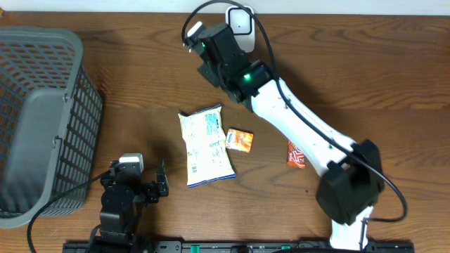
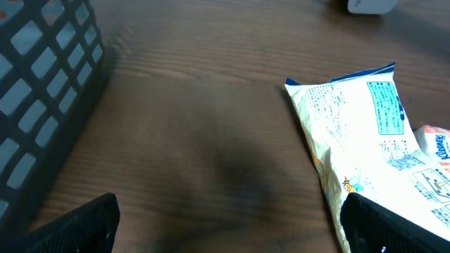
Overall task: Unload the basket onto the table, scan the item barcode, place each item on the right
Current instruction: 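Hold the wipes pack against the white scanner window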
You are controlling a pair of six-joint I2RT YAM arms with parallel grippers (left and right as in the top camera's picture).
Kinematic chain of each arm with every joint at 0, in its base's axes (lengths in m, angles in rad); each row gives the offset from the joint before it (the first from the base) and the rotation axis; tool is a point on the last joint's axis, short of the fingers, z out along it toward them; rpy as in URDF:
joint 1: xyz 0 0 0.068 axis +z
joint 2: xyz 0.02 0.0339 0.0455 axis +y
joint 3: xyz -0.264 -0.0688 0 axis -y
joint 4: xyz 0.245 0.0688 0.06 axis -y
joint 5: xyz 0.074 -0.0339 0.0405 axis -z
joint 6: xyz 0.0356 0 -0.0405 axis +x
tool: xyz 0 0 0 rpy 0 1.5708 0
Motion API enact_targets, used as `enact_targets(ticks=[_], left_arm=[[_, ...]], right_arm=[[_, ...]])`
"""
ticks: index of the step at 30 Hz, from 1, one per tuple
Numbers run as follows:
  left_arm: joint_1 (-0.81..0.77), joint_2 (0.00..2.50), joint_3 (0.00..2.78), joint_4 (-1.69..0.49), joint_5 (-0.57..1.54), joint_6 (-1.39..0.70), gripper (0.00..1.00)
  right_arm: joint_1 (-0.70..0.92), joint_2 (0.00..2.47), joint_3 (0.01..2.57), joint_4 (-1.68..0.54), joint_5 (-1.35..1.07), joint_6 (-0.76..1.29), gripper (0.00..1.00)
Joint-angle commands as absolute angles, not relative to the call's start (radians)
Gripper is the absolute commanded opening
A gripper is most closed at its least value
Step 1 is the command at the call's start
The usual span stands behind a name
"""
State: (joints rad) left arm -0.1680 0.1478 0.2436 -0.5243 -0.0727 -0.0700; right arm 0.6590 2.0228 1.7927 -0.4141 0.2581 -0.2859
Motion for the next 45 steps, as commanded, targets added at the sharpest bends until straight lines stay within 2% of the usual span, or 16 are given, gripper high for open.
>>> enact_targets(ticks=[1, 7, 11, 23, 32, 36, 45], left_arm=[[-0.166, 0.142, 0.258, -0.523, -0.063, -0.053, 0.99], [-0.166, 0.142, 0.258, -0.523, -0.063, -0.053, 0.99], [-0.166, 0.142, 0.258, -0.523, -0.063, -0.053, 0.99], [-0.166, 0.142, 0.258, -0.523, -0.063, -0.053, 0.99], [-0.166, 0.142, 0.258, -0.523, -0.063, -0.053, 0.99], [-0.166, 0.142, 0.258, -0.523, -0.063, -0.053, 0.99], [-0.166, 0.142, 0.258, -0.523, -0.063, -0.053, 0.99]], right_arm=[[0.603, 2.053, 1.797, -0.291, 0.339, -0.307, 0.01], [0.548, 2.148, 1.807, 0.024, 0.334, -0.306, 0.01], [0.51, 2.242, 1.878, 0.093, 0.33, -0.311, 0.01], [0.481, 2.597, 2.314, -0.072, 0.371, -0.388, 0.01], [0.489, 2.644, 2.336, -0.064, 0.426, -0.468, 0.01], [0.481, 2.664, 2.336, -0.049, 0.362, -0.566, 0.01], [0.481, 2.72, 2.336, 0.019, 0.391, -0.743, 0.01]])
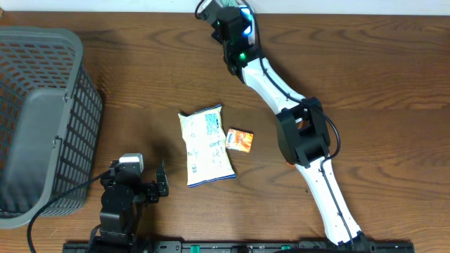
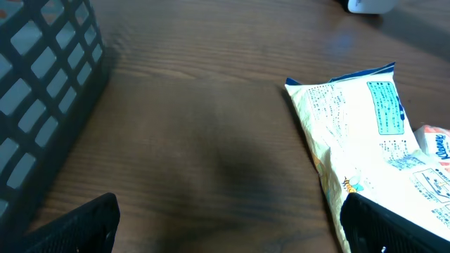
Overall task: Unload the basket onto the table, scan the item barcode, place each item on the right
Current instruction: 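Hold the wipes pack against the white scanner window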
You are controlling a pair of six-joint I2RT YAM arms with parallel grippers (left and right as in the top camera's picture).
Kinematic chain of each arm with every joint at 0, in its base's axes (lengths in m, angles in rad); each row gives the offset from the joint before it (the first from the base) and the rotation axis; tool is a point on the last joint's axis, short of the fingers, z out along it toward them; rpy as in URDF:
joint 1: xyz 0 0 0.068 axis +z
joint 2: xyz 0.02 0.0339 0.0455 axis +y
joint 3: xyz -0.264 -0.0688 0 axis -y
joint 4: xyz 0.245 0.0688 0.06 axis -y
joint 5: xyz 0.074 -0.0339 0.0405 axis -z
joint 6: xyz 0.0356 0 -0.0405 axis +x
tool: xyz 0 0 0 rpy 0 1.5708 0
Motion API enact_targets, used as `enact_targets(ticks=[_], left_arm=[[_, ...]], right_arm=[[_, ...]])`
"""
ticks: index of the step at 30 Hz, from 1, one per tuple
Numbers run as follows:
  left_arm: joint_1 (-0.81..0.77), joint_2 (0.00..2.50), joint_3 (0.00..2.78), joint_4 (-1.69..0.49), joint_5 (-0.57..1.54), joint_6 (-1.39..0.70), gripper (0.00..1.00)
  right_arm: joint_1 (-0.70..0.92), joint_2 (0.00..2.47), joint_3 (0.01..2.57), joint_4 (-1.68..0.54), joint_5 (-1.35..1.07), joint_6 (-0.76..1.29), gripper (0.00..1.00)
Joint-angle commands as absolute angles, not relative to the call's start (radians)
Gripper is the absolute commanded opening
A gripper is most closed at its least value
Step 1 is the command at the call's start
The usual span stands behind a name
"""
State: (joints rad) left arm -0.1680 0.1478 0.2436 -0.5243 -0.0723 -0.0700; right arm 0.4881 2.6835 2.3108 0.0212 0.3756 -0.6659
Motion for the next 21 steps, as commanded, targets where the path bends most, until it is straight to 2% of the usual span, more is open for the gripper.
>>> enact_targets(ticks=[1, 9, 15, 21], left_arm=[[-0.166, 0.142, 0.258, -0.523, -0.063, -0.053, 0.99], [-0.166, 0.142, 0.258, -0.523, -0.063, -0.053, 0.99], [-0.166, 0.142, 0.258, -0.523, -0.063, -0.053, 0.99], [-0.166, 0.142, 0.258, -0.523, -0.063, -0.053, 0.99]], right_arm=[[0.483, 2.721, 2.336, 0.011, 0.393, -0.742, 0.01], [0.479, 2.659, 2.336, -0.127, 0.444, -0.775, 0.01], [0.415, 2.495, 2.336, -0.44, 0.444, -0.707, 0.01], [0.274, 2.376, 2.336, -0.708, 0.448, -0.633, 0.01]])
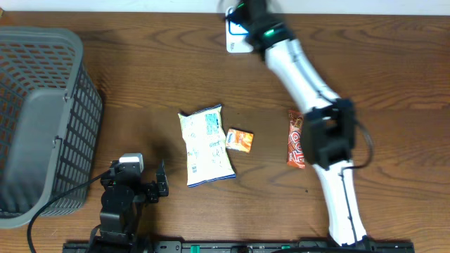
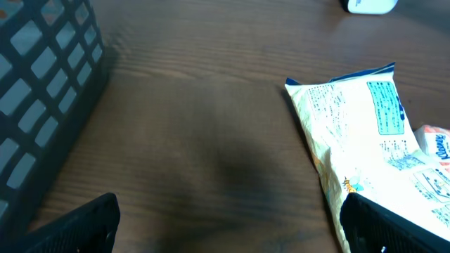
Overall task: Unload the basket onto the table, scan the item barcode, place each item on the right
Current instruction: 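Hold the wipes pack against the white scanner window, then carry the wipes pack to the right table edge and release it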
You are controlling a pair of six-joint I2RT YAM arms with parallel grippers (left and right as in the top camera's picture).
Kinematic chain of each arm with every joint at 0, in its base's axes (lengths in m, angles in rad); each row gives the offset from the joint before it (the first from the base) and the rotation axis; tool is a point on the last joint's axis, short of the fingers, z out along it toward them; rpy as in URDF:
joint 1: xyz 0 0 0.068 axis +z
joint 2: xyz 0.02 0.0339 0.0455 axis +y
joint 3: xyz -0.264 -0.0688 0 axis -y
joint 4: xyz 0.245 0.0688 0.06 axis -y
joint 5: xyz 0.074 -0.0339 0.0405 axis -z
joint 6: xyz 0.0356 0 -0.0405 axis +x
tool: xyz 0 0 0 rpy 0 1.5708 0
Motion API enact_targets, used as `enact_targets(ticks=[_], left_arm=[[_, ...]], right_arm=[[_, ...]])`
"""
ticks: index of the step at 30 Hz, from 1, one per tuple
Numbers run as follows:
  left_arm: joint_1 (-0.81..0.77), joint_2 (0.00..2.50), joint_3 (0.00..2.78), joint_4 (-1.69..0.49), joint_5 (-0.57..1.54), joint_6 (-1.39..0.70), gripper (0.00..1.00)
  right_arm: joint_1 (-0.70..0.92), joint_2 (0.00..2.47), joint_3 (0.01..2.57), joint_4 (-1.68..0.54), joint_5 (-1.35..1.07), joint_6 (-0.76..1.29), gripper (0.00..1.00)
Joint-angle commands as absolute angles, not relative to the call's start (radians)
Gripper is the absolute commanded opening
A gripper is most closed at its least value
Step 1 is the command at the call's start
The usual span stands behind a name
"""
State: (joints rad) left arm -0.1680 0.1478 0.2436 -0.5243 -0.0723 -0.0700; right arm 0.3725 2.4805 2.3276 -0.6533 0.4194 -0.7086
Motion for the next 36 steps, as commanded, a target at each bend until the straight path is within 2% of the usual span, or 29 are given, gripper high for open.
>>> enact_targets(ticks=[1, 8, 13, 20, 25, 26, 27, 29, 30, 36], left_arm=[[-0.166, 0.142, 0.258, -0.523, -0.063, -0.053, 0.99], [-0.166, 0.142, 0.258, -0.523, -0.063, -0.053, 0.99], [-0.166, 0.142, 0.258, -0.523, -0.063, -0.053, 0.99], [-0.166, 0.142, 0.258, -0.523, -0.063, -0.053, 0.99], [-0.166, 0.142, 0.258, -0.523, -0.063, -0.053, 0.99], [-0.166, 0.142, 0.258, -0.523, -0.063, -0.053, 0.99], [-0.166, 0.142, 0.258, -0.523, -0.063, -0.053, 0.99], [-0.166, 0.142, 0.258, -0.523, -0.063, -0.053, 0.99], [-0.166, 0.142, 0.258, -0.523, -0.063, -0.053, 0.99], [-0.166, 0.142, 0.258, -0.523, -0.063, -0.053, 0.99]], right_arm=[[0.238, 2.364, 2.336, -0.756, 0.458, -0.598, 0.01], [-0.074, 2.36, 2.284, -0.965, 0.472, -0.303, 0.01], [-0.315, 2.36, 2.164, -0.96, 0.468, -0.196, 0.01], [-0.569, 2.36, 2.057, -0.918, 0.431, -0.049, 0.01], [-0.7, 2.36, 2.05, -0.908, 0.245, 0.022, 0.01], [-0.717, 2.36, 2.052, -0.908, 0.202, 0.022, 0.05], [-0.731, 2.36, 2.054, -0.908, 0.16, 0.023, 0.19], [-0.754, 2.36, 2.057, -0.91, 0.094, 0.044, 0.64], [-0.761, 2.36, 2.062, -0.913, 0.074, 0.055, 0.99], [-0.768, 2.353, 2.139, -0.972, -0.071, 0.082, 0.99]])
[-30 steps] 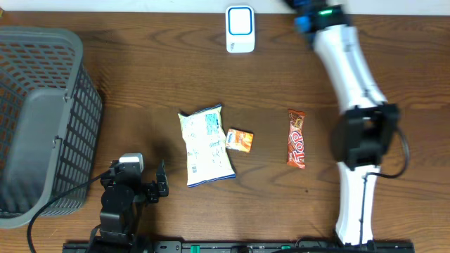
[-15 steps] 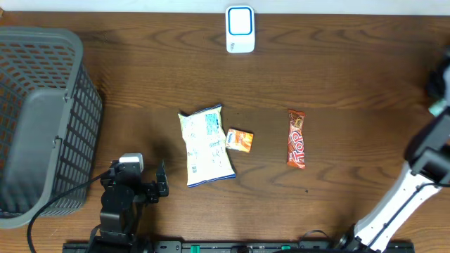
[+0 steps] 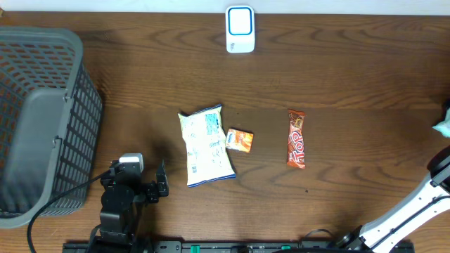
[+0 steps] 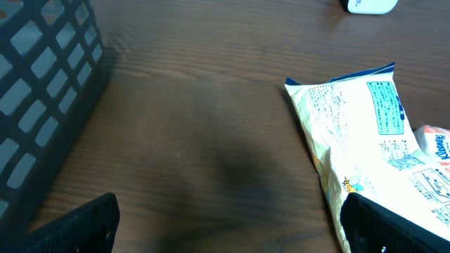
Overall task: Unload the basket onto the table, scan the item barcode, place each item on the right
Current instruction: 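Carry the wipes pack to the right table edge and release it, then lower the right gripper onto the red Top bar and grasp it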
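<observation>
The white scanner with a blue face (image 3: 240, 29) stands at the table's far edge; its lower end shows as scanner (image 4: 367, 5) in the left wrist view. A pale yellow snack bag (image 3: 205, 145) lies mid-table, printed side up, and appears as snack bag (image 4: 351, 133) too. Beside it are a small orange packet (image 3: 240, 140) and a red candy bar (image 3: 297, 147). My left gripper (image 3: 135, 184) rests near the front edge, open over bare wood (image 4: 228, 225), its right fingertip (image 4: 394, 225) by the bag's edge. Only a white link of my right arm (image 3: 415, 207) shows at the right edge.
A dark grey mesh basket (image 3: 42, 119) fills the left side, its wall close to my left gripper as basket (image 4: 42, 84). A small teal blur (image 3: 444, 126) shows at the right edge.
My right arm was stretched up over the scanner; now it lies at the right edge with its gripper out of frame. The scanner and candy bar are uncovered. The left gripper has not moved.
My right arm reached across the table with its gripper next to the scanner, then stood at the scanner by the far edge, then over it. Now it is off at the right edge. The bag, packet and candy bar stayed put, and the left arm kept still.
</observation>
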You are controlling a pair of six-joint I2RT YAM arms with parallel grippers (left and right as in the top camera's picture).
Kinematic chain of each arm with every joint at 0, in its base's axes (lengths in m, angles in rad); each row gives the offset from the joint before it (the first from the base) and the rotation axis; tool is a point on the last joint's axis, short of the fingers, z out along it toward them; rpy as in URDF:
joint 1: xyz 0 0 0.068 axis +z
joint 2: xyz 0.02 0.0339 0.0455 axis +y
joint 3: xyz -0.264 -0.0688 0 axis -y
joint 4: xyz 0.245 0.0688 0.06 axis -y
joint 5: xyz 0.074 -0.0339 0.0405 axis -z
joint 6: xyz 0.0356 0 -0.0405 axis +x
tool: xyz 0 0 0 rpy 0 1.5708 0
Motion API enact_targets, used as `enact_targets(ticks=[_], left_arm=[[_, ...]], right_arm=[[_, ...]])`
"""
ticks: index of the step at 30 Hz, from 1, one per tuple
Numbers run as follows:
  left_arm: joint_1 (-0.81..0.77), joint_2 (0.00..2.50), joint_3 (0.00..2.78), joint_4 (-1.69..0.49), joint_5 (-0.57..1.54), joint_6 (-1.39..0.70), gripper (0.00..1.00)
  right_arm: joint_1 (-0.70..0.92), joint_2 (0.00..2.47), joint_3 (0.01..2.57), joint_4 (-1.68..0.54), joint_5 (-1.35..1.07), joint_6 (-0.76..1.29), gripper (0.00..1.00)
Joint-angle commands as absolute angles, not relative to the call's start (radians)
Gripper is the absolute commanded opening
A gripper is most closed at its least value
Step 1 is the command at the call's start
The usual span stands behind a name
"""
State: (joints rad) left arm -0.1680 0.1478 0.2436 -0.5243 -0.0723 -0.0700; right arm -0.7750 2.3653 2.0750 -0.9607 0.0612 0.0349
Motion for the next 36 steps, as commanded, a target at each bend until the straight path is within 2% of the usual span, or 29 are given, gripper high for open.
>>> enact_targets(ticks=[1, 10, 16, 21, 25, 30, 36], left_arm=[[-0.166, 0.142, 0.258, -0.523, -0.063, -0.053, 0.99], [-0.166, 0.142, 0.258, -0.523, -0.063, -0.053, 0.99], [-0.166, 0.142, 0.258, -0.523, -0.063, -0.053, 0.99], [-0.166, 0.142, 0.258, -0.523, -0.063, -0.053, 0.99], [-0.166, 0.142, 0.258, -0.523, -0.063, -0.053, 0.99], [-0.166, 0.142, 0.258, -0.523, -0.063, -0.053, 0.99], [-0.166, 0.142, 0.258, -0.523, -0.063, -0.053, 0.99]], right_arm=[[-0.767, 2.345, 2.154, -0.984, -0.105, 0.098, 0.99], [-0.759, 2.111, 2.196, -1.026, -0.579, 0.189, 0.99], [-0.711, 1.89, 2.196, -1.029, -0.702, 0.293, 0.99], [-0.572, 1.735, 2.196, -1.075, -0.62, 0.295, 0.99], [-0.377, 1.679, 2.196, -1.157, -0.388, 0.295, 0.99], [-0.097, 1.705, 2.16, -1.264, -0.162, 0.295, 0.99], [0.121, 1.802, 2.077, -1.286, -0.144, 0.291, 0.99]])
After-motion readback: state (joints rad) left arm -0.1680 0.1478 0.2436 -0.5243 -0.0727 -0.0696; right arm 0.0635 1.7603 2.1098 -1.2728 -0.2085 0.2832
